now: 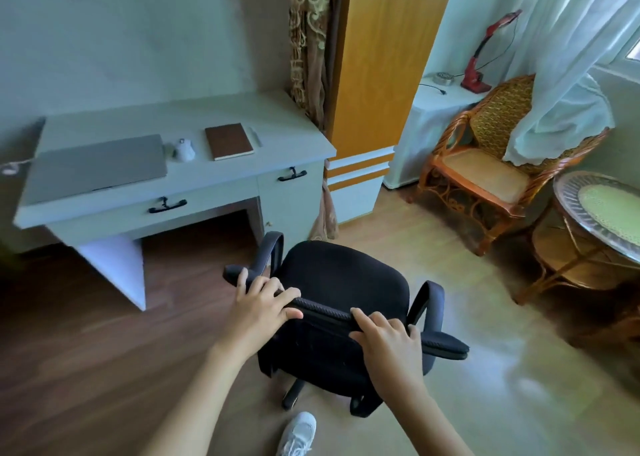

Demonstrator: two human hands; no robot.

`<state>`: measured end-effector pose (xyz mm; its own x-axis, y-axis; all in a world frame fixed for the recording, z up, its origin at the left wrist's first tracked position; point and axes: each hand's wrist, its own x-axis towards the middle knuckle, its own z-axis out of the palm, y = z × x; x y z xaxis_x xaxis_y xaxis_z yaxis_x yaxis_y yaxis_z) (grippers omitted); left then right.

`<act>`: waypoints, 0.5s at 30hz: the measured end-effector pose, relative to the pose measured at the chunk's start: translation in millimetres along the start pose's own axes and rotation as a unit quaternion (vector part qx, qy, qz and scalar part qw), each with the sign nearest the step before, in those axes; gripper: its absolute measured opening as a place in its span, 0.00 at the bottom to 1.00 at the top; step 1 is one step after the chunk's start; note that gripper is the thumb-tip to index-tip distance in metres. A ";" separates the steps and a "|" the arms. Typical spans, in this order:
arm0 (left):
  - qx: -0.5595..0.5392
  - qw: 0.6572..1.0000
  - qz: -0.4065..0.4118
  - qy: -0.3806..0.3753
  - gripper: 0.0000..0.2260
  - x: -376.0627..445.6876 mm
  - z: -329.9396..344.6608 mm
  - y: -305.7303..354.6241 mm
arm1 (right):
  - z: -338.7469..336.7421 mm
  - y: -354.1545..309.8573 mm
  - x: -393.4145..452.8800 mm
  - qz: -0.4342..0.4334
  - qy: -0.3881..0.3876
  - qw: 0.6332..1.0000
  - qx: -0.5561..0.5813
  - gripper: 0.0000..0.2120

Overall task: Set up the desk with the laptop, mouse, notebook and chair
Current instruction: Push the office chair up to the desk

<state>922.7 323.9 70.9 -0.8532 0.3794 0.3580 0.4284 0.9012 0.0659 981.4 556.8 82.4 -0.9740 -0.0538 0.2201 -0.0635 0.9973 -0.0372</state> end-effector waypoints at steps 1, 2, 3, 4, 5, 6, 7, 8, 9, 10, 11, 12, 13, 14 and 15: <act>0.011 1.000 -0.013 -0.005 0.25 -12.5 -5.0 1.8 | 0.1 -2.7 -5.6 -0.014 0.000 1.000 0.003 0.18; 0.021 0.999 -0.026 -0.010 0.26 -25.1 -9.7 3.4 | -0.1 -5.4 -10.5 -0.027 -0.001 1.000 0.006 0.19; 0.029 0.999 -0.042 -0.015 0.26 -36.8 -14.6 4.8 | -0.6 -8.3 -14.3 -0.041 0.001 0.999 0.010 0.19; 0.035 0.997 -0.059 -0.018 0.27 -47.3 -19.2 6.2 | -1.2 -11.0 -17.3 -0.054 0.005 0.998 0.014 0.19; 0.040 0.996 -0.077 -0.019 0.26 -56.1 -23.6 7.3 | -1.8 -13.6 -18.9 -0.067 0.009 0.997 0.020 0.18; 0.045 0.995 -0.093 -0.017 0.25 -63.7 -27.1 8.1 | -2.6 -16.1 -19.5 -0.081 0.013 0.996 0.026 0.18; 0.048 0.993 -0.107 -0.016 0.23 -70.6 -30.5 9.3 | -3.6 -18.1 -19.4 -0.093 0.017 0.995 0.030 0.18; 0.048 0.992 -0.120 -0.013 0.21 -77.1 -33.8 10.7 | -4.4 -20.0 -18.8 -0.103 0.016 0.994 0.034 0.18; 0.050 0.990 -0.131 -0.012 0.19 -82.5 -36.9 11.5 | -5.5 -22.1 -17.5 -0.113 0.015 0.993 0.037 0.19; 0.054 0.989 -0.141 -0.010 0.18 -88.2 -39.4 11.7 | -6.4 -24.8 -15.9 -0.124 0.015 0.991 0.040 0.19; 0.059 0.987 -0.151 -0.010 0.17 -93.9 -41.3 11.4 | -7.0 -27.9 -14.3 -0.138 0.018 0.989 0.043 0.18; 0.065 0.985 -0.162 -0.011 0.17 -99.4 -43.2 10.7 | -7.5 -31.5 -12.6 -0.150 0.023 0.987 0.046 0.18; 0.071 0.982 -0.175 -0.013 0.17 -104.4 -45.0 10.1 | -7.9 -35.6 -11.1 -0.162 0.025 0.985 0.049 0.19; 0.077 0.979 -0.187 -0.015 0.17 -109.0 -46.3 9.2 | -8.2 -39.7 -9.6 -0.174 0.026 0.983 0.052 0.19; 0.081 0.977 -0.197 -0.018 0.17 -112.7 -47.4 8.1 | -8.0 -43.8 -8.0 -0.183 0.028 0.981 0.054 0.19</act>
<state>1036.5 278.5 75.2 -0.9537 0.0004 0.3007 0.0136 0.9990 0.0419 993.7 513.9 90.0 -0.8684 -0.4012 0.2913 -0.4321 0.9005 -0.0480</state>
